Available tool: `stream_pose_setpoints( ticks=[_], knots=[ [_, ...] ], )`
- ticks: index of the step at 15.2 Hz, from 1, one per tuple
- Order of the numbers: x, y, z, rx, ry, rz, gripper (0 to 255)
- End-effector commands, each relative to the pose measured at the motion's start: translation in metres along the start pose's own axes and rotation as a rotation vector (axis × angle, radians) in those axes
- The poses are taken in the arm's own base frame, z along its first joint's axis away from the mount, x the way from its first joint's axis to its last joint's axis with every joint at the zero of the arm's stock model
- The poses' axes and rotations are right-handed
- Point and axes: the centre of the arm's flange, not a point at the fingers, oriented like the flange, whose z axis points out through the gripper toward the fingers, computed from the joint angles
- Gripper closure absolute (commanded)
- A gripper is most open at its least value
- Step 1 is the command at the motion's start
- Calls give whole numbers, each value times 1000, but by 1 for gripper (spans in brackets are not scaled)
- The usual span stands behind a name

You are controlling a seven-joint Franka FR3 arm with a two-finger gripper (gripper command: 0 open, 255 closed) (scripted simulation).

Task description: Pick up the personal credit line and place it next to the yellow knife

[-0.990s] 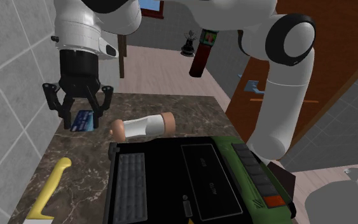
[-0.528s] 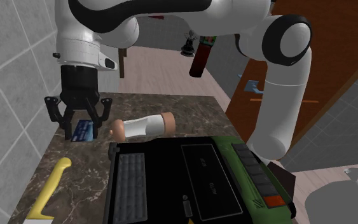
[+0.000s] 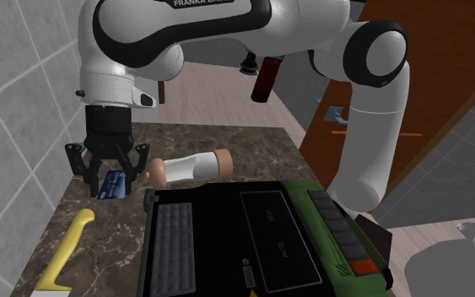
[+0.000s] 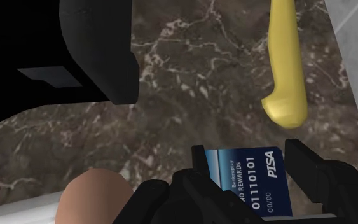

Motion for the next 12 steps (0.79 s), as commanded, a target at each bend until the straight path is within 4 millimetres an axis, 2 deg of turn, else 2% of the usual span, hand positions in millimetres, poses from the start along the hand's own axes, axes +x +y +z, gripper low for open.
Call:
stream_pose_setpoints(
  ticks=[1,5,6,11,12],
  knots=[
    [0,0,1,0,0,0,255],
    [0,0,1,0,0,0,255],
    [0,0,1,0,0,0,0],
    [0,0,1,0,0,0,0],
    [0,0,-13,0,0,0,0]
  ],
)
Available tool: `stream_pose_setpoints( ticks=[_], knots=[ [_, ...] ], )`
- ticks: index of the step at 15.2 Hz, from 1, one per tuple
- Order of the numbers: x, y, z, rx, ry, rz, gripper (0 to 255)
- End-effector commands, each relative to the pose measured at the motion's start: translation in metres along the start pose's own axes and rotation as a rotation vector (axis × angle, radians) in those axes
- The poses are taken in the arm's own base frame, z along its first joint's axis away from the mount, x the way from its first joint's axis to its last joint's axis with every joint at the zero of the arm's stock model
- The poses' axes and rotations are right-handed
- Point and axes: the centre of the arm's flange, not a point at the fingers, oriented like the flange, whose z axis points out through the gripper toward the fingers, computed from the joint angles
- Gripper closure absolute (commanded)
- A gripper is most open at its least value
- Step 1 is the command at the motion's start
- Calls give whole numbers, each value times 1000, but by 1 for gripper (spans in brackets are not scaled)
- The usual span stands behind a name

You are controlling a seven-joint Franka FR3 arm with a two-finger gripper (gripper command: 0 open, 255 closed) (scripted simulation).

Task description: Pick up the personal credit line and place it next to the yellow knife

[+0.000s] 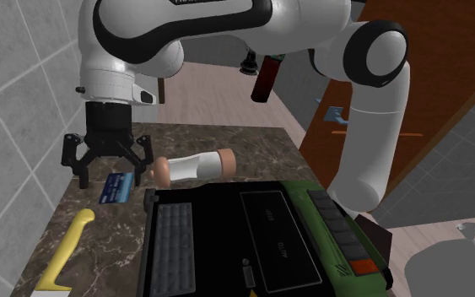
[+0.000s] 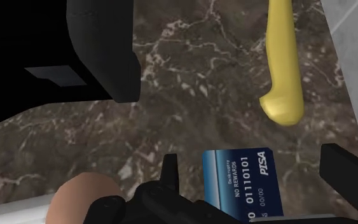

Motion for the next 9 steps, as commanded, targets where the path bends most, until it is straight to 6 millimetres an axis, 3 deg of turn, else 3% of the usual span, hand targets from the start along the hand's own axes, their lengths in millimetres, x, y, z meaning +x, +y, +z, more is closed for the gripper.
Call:
stream_pose_setpoints(
  ticks=[1,3,9],
  knots=[
    [0,-1,-19,-1,0,0,0],
    [0,-1,-43,-1,0,0,0],
    [0,-1,-43,-1,0,0,0]
  ],
)
